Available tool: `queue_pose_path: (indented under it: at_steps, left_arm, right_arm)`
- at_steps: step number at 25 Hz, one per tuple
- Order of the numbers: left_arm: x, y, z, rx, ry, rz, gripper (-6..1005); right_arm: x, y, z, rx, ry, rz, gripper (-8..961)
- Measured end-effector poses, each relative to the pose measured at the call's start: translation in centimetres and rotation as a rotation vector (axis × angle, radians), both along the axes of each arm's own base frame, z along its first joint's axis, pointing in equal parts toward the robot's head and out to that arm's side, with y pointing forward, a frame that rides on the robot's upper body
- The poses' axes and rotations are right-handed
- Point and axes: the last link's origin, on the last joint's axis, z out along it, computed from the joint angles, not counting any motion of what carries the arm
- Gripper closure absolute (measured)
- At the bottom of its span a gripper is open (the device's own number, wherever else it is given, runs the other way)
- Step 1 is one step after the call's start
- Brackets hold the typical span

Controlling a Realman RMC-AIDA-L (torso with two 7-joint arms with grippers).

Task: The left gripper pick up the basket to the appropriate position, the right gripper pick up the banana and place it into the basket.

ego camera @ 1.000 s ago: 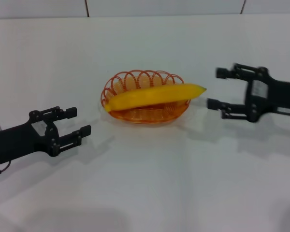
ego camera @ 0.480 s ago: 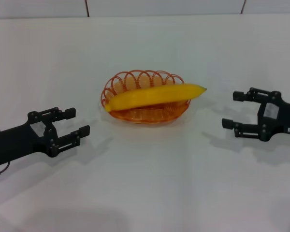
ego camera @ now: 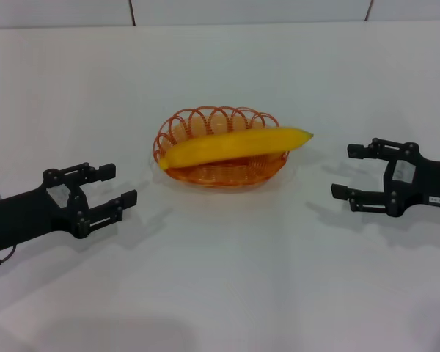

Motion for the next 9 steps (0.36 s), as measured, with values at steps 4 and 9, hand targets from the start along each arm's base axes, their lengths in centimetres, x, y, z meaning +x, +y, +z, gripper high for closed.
queue_pose_path:
  at_steps: [4,9]
  left_arm:
    - [-0.02,-0.02,-0.01,-0.001,0.001,0.0,364]
    - [-0.03,-0.04,-0.02,-0.001,0.002,-0.001,364]
  right_arm:
    - [-0.23,0.18,-0.09,-0.004,0.001,0.007,139]
    - [-0.27,0.2,-0.13,-0.005,0.002,0.007,139]
